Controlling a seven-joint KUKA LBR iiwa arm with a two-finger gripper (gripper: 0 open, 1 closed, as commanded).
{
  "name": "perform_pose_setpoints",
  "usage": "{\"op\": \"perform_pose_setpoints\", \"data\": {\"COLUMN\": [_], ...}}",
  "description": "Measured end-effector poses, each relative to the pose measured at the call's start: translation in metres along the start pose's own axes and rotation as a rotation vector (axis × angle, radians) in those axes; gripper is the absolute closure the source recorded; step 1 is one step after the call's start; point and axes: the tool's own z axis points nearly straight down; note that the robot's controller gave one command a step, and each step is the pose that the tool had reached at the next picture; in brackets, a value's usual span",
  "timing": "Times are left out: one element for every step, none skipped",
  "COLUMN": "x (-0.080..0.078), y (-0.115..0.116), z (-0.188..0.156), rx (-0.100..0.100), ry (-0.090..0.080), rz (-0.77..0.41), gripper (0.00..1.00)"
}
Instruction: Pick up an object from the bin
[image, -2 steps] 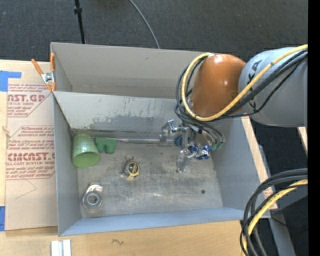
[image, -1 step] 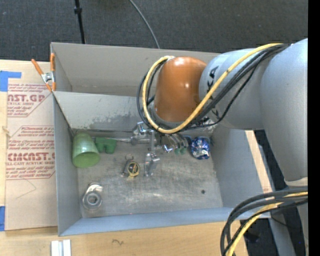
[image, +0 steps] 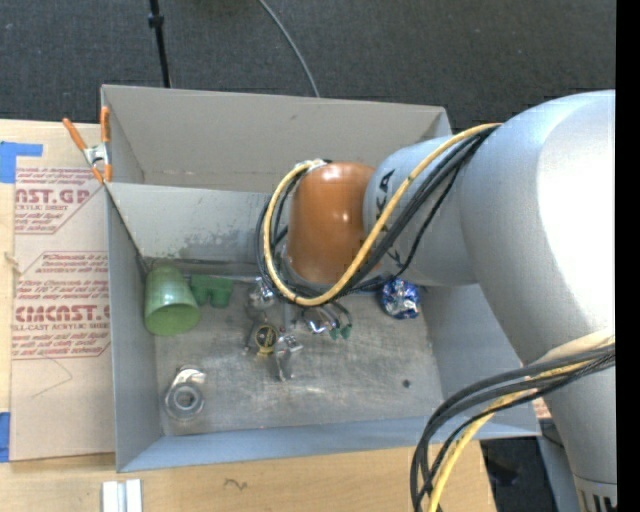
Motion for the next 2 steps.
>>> {"op": "perform_pose_setpoints", "data": {"x": [0.000, 0.012], "y": [-0.001, 0.009], "z": [-0.005, -0.147], "rx": [0.001, 0.001], "ry": [0.004, -0.002], "rz": [0.000, -0.141], "gripper": [1.00, 1.00]}}
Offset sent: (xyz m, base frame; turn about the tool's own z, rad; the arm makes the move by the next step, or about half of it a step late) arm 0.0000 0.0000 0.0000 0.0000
